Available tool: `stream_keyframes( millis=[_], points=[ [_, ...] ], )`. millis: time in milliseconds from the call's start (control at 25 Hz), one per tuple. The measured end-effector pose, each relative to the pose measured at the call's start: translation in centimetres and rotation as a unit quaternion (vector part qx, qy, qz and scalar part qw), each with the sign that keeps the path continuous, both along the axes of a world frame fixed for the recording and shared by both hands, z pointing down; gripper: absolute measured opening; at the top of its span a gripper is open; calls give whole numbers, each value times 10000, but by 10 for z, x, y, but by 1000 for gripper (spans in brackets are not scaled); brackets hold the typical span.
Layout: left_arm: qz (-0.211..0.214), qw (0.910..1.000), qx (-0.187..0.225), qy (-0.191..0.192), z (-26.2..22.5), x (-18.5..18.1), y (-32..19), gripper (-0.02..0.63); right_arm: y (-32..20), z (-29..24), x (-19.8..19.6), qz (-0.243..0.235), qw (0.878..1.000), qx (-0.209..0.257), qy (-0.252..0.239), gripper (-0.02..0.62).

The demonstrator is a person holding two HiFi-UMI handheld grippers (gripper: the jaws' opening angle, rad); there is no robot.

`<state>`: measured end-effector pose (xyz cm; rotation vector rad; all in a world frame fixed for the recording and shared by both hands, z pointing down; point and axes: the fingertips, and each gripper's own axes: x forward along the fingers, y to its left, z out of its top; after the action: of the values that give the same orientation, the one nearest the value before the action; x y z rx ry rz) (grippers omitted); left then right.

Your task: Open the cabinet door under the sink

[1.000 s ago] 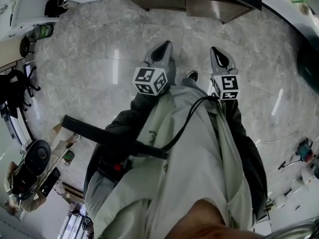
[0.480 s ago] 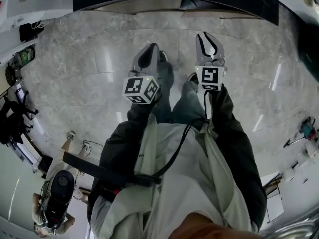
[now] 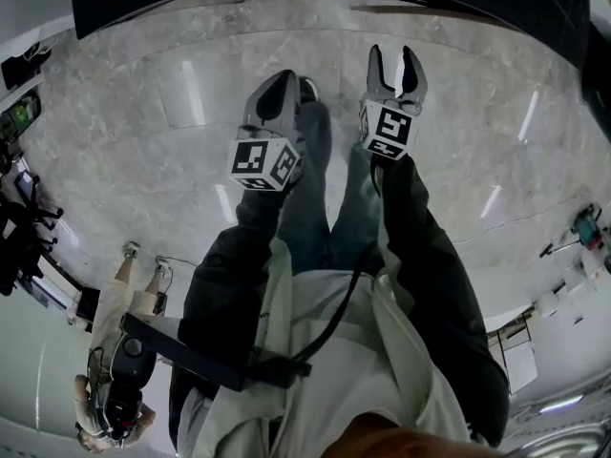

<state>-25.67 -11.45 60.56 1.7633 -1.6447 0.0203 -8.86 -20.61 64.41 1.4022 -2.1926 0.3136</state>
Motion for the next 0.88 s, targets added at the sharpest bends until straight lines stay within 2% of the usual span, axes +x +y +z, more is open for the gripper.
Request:
stream_keyframes(
  millis=[80,160,240,320,360,440,520,600,640,680,760,880],
  points=[
    [204,9993,95,-295,17,1,-15,6,12,-3,4,16,9999,40,-118,209],
    [502,9948,378,-801,27,8,-39,6,31,-7,15,-97,9997,74,-203,209],
    [912,9839,743,-1346,36,21,-69,6,47,-3,27,-247,9988,-17,-415,209],
    [1179,9746,1001,-1620,46,36,-98,6,52,4,35,-410,9974,-215,-545,245],
    [1219,9729,1078,-1641,51,43,-110,8,51,6,37,-460,9969,-275,-570,270],
    [1211,9738,1233,-1477,56,56,-127,11,44,6,39,-509,9963,-271,-633,279],
    [1315,9754,1364,-1124,59,75,-135,102,37,0,37,-549,9958,-172,-718,279],
    [1604,9724,1444,-883,62,96,-136,130,31,-10,37,-563,9951,-9,-814,279],
    [1790,9684,1496,-878,64,106,-136,186,30,-16,37,-581,9948,65,-835,279],
    [1980,9636,1541,-924,67,114,-136,187,30,-19,38,-614,9946,100,-833,279],
    [2265,9562,1562,-1003,75,123,-139,233,35,-18,39,-676,9941,37,-843,279],
    [2345,9529,1602,-1061,75,121,-151,236,43,-2,49,-578,9940,-167,-916,279]
  ],
)
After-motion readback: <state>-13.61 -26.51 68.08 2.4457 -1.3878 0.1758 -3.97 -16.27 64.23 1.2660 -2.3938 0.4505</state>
